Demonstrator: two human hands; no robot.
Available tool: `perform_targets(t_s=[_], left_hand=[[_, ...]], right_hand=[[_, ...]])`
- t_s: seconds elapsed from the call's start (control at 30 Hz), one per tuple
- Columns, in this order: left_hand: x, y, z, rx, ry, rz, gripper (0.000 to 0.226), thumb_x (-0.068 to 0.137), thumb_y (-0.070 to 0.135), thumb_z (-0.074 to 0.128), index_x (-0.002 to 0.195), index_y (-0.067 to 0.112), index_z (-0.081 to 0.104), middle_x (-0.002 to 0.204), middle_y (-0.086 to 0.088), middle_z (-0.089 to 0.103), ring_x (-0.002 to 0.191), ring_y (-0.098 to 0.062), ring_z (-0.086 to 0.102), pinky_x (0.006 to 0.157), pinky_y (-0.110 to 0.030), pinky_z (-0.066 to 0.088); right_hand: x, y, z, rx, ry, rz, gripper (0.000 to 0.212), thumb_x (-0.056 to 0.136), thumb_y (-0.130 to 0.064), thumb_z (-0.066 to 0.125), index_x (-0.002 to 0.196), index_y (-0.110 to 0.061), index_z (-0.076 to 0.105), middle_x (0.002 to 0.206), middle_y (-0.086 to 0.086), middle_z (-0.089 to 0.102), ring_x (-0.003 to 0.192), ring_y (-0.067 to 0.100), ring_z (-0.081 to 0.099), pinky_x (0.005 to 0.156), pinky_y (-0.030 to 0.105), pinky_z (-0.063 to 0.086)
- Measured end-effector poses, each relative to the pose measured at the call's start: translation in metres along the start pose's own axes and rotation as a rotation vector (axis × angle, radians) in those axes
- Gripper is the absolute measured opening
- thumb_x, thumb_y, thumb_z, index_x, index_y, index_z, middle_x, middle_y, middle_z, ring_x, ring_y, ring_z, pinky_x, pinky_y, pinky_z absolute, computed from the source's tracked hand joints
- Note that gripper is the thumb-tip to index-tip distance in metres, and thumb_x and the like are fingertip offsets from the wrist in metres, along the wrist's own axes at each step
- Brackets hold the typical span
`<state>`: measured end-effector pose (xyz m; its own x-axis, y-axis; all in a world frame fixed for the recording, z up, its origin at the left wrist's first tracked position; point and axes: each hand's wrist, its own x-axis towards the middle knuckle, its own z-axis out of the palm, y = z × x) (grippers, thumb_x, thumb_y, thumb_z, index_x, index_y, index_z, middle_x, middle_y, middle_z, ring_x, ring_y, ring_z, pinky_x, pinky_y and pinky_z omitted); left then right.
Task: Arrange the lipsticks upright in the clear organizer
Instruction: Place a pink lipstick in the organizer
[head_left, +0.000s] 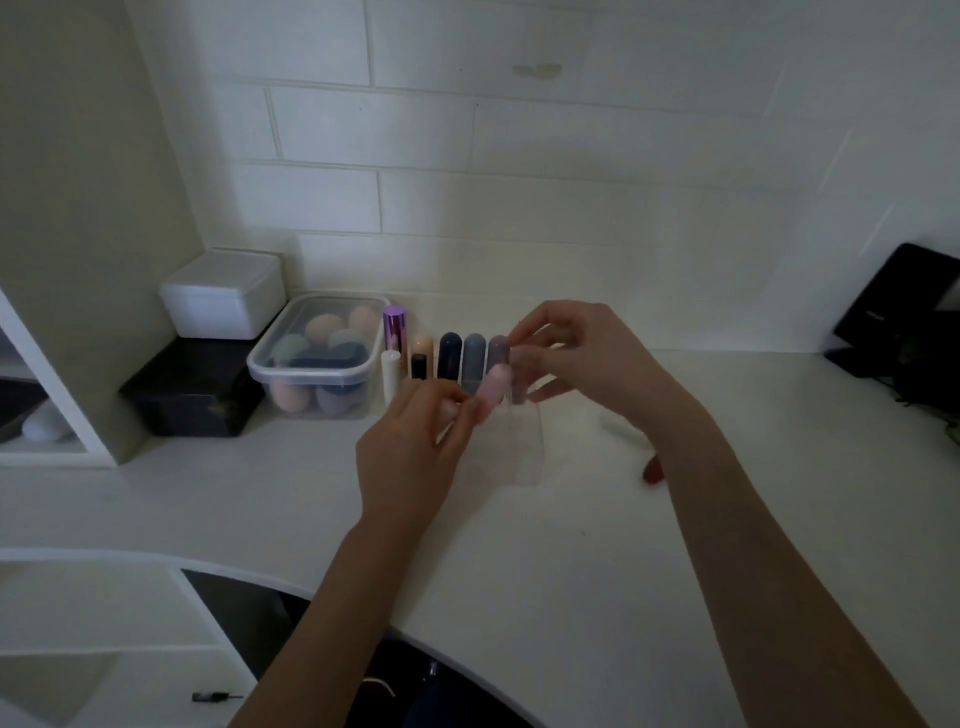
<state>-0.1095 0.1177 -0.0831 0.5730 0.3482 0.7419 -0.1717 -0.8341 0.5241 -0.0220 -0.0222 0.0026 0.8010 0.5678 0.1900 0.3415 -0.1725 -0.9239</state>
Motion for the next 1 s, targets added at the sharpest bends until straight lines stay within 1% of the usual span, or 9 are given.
perform_targets(t_s=[0.1, 0.17, 0.33, 0.4, 0.5, 0.67, 0.73, 0.87, 1.0], left_hand=[[-0.001, 0.003, 0.007, 0.165, -0.038, 0.038, 0.012, 0.082, 0.03, 0.063, 0.077, 0.019, 0.061, 0.067, 0.006, 0.056, 0.056, -0.01, 0.051, 0.043, -0.023, 0.038], [-0.003, 0.004, 0.009, 0.194, -0.049, 0.055, 0.008, 0.081, 0.027, 0.063, 0.08, 0.019, 0.063, 0.07, 0.005, 0.06, 0.057, -0.013, 0.055, 0.044, -0.025, 0.04], [-0.002, 0.005, 0.003, 0.114, -0.033, -0.049, 0.015, 0.082, 0.035, 0.052, 0.078, 0.025, 0.062, 0.076, 0.012, 0.055, 0.065, -0.005, 0.044, 0.049, -0.016, 0.026], [0.0, 0.005, 0.002, 0.101, -0.043, -0.056, 0.011, 0.08, 0.032, 0.051, 0.078, 0.027, 0.06, 0.078, 0.014, 0.053, 0.065, -0.005, 0.044, 0.048, -0.009, 0.024], [-0.001, 0.004, 0.003, 0.121, -0.037, -0.057, 0.013, 0.076, 0.029, 0.044, 0.078, 0.019, 0.054, 0.076, 0.011, 0.051, 0.059, -0.005, 0.039, 0.047, -0.01, 0.022], [-0.003, 0.002, 0.001, 0.096, 0.006, -0.08, 0.011, 0.075, 0.022, 0.047, 0.08, 0.016, 0.053, 0.07, 0.012, 0.047, 0.059, -0.006, 0.038, 0.049, -0.009, 0.021], [-0.004, 0.004, 0.001, 0.067, 0.013, -0.06, 0.014, 0.074, 0.026, 0.043, 0.081, 0.017, 0.052, 0.074, 0.014, 0.044, 0.061, -0.003, 0.037, 0.048, -0.011, 0.022], [-0.004, 0.004, 0.004, 0.075, 0.016, -0.025, 0.031, 0.073, 0.031, 0.06, 0.098, 0.018, 0.048, 0.094, 0.002, 0.051, 0.064, -0.012, 0.048, 0.05, -0.018, 0.029], [-0.005, 0.006, 0.008, 0.159, -0.049, 0.093, 0.046, 0.068, 0.024, 0.077, 0.103, 0.019, 0.047, 0.103, -0.004, 0.041, 0.071, -0.021, 0.055, 0.046, -0.02, 0.034]], right_hand=[[-0.003, 0.023, 0.015, -0.054, -0.002, 0.025, 0.012, 0.079, 0.001, 0.071, 0.09, 0.0, 0.07, 0.082, 0.018, 0.067, 0.07, 0.019, 0.066, 0.065, 0.027, 0.061], [0.0, 0.029, 0.012, -0.063, 0.055, 0.021, 0.01, 0.078, 0.004, 0.07, 0.087, 0.0, 0.071, 0.076, 0.014, 0.067, 0.065, 0.017, 0.064, 0.061, 0.025, 0.06], [-0.001, 0.036, 0.009, -0.235, 0.077, -0.065, 0.024, 0.077, -0.003, 0.073, 0.099, -0.008, 0.068, 0.077, 0.0, 0.062, 0.056, 0.0, 0.054, 0.059, 0.014, 0.051], [-0.001, 0.035, 0.022, -0.311, 0.06, -0.141, 0.032, 0.08, -0.008, 0.072, 0.111, -0.015, 0.066, 0.087, -0.002, 0.062, 0.06, -0.001, 0.052, 0.063, 0.006, 0.042], [0.002, 0.027, 0.036, -0.245, -0.009, -0.149, 0.035, 0.087, -0.016, 0.066, 0.121, -0.02, 0.061, 0.097, -0.006, 0.06, 0.073, -0.01, 0.055, 0.07, 0.004, 0.042], [-0.002, 0.023, 0.045, -0.419, -0.107, -0.145, 0.028, 0.088, -0.012, 0.06, 0.115, -0.017, 0.064, 0.107, 0.001, 0.062, 0.104, 0.014, 0.053, 0.086, 0.011, 0.038], [-0.005, 0.022, 0.043, -0.388, -0.059, -0.151, 0.031, 0.085, -0.007, 0.061, 0.115, -0.016, 0.062, 0.109, 0.002, 0.065, 0.101, 0.011, 0.057, 0.08, 0.005, 0.04], [-0.013, 0.017, 0.026, -0.315, -0.013, -0.114, 0.023, 0.078, -0.021, 0.069, 0.098, -0.016, 0.059, 0.1, 0.004, 0.067, 0.087, 0.014, 0.064, 0.072, 0.026, 0.05], [-0.025, 0.013, 0.015, -0.26, -0.08, -0.107, 0.025, 0.082, -0.013, 0.07, 0.1, -0.011, 0.052, 0.093, 0.008, 0.07, 0.081, 0.014, 0.065, 0.076, 0.029, 0.054]])
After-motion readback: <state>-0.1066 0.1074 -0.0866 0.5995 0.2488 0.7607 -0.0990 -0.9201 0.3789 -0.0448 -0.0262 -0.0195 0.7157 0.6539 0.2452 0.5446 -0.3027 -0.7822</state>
